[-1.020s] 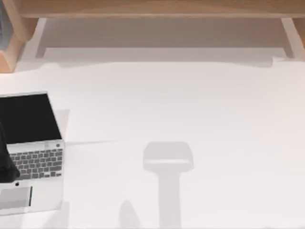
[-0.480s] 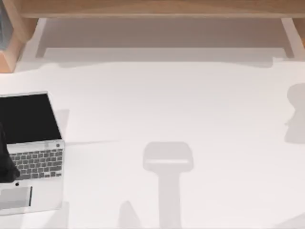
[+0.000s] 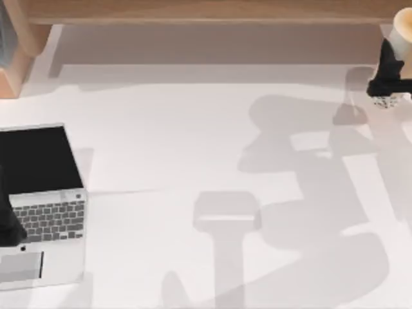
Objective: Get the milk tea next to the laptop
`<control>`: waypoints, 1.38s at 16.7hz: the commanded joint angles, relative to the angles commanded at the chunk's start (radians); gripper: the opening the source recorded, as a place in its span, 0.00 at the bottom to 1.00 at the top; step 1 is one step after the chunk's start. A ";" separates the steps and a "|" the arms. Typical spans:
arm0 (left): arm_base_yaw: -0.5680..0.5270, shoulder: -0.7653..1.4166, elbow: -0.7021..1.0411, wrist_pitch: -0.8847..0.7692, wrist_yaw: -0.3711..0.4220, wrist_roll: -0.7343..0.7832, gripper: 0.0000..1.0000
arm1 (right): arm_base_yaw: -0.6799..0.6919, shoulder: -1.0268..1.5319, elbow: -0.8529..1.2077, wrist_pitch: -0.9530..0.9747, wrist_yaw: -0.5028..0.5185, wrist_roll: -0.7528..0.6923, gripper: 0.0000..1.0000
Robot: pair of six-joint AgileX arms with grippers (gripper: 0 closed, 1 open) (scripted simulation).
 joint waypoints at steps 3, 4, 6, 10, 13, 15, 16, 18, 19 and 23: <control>0.000 0.000 0.000 0.000 0.000 0.000 1.00 | 0.239 0.027 0.071 -0.068 0.242 0.018 0.00; 0.000 0.000 0.000 0.000 0.000 0.000 1.00 | 0.320 0.039 0.101 -0.095 0.327 0.022 0.00; 0.000 0.000 0.000 0.000 0.000 0.000 1.00 | 0.479 0.066 0.168 -0.152 0.497 0.026 0.00; 0.000 0.000 0.000 0.000 0.000 0.000 1.00 | 0.783 0.125 0.313 -0.274 0.828 0.022 0.00; 0.000 0.000 0.000 0.000 0.000 0.000 1.00 | 0.982 0.170 0.422 -0.363 1.047 0.009 0.00; 0.000 0.000 0.000 0.000 0.000 0.000 1.00 | 1.094 0.196 0.490 -0.416 1.172 -0.003 0.00; 0.000 0.000 0.000 0.000 0.000 0.000 1.00 | 1.142 0.208 0.522 -0.440 1.228 -0.009 0.00; 0.000 0.000 0.000 0.000 0.000 0.000 1.00 | 1.219 0.229 0.577 -0.478 1.317 -0.020 0.00; 0.000 0.000 0.000 0.000 0.000 0.000 1.00 | 1.249 0.237 0.600 -0.493 1.351 -0.025 0.00; 0.000 0.000 0.000 0.000 0.000 0.000 1.00 | 1.298 0.252 0.640 -0.516 1.409 -0.035 0.00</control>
